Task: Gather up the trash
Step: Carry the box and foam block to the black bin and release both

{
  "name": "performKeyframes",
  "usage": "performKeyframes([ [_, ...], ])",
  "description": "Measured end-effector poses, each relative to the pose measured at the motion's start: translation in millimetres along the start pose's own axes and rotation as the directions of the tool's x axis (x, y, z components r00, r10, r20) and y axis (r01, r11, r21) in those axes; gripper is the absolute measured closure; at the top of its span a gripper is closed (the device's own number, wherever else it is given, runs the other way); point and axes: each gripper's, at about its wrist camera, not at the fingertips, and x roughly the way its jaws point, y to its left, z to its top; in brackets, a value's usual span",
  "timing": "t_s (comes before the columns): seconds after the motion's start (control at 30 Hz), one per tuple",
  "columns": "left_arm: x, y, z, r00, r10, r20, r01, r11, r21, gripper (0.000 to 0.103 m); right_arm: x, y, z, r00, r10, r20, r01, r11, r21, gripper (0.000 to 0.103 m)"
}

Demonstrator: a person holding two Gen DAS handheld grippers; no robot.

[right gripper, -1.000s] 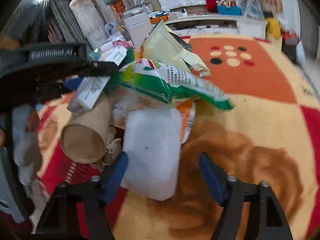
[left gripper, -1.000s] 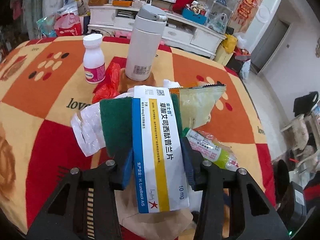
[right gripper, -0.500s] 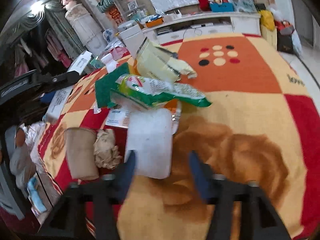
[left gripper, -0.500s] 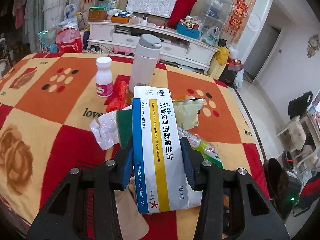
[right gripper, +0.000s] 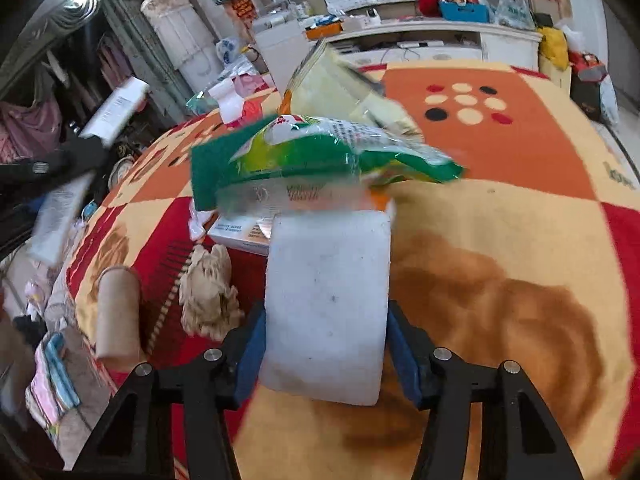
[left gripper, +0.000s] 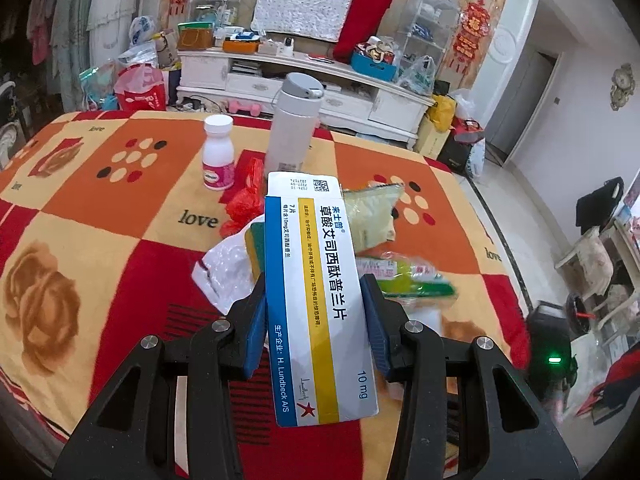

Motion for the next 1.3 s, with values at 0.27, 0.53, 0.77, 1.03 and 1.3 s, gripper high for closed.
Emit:
performKeyframes([
  [0.27, -1.2, -33.5, -9.5, 0.998, -0.068, 0.004, 0.068, 0.997, 0.024, 0.061, -63.4, -55.4, -28.6, 0.999, -0.035, 0.028, 0.033, 0.995, 0.099, 0.047],
  [0.53, 7.1, -96.9, -19.6, 0.988, -0.152, -0.029, 0.154, 0.981, 0.116, 0.061, -112.1, -94.7, -37.8, 0.983, -0.134, 0.128, 0.110, 0.978, 0.178, 0.047],
  [0.77, 27.4, -159.3, -32.7, 0.970, -0.224, -0.089, 0.237, 0.955, 0.179, 0.061, -147.0, -135.6, -49.6, 0.959, -0.232, 0.161, 0.189, 0.951, 0.243, 0.047],
  [1.03, 58.2, -240.9, -50.7, 0.932, -0.311, -0.185, 0.350, 0.904, 0.247, 0.061, -186.7, -212.0, -77.9, 0.917, -0.375, 0.140, 0.295, 0.869, 0.397, 0.047],
  [1.3, 96.4, -307.7, -66.3, 0.884, -0.375, -0.279, 0.447, 0.854, 0.265, 0.061, -210.8, -276.6, -97.4, 0.879, -0.469, 0.089, 0.365, 0.781, 0.507, 0.046],
])
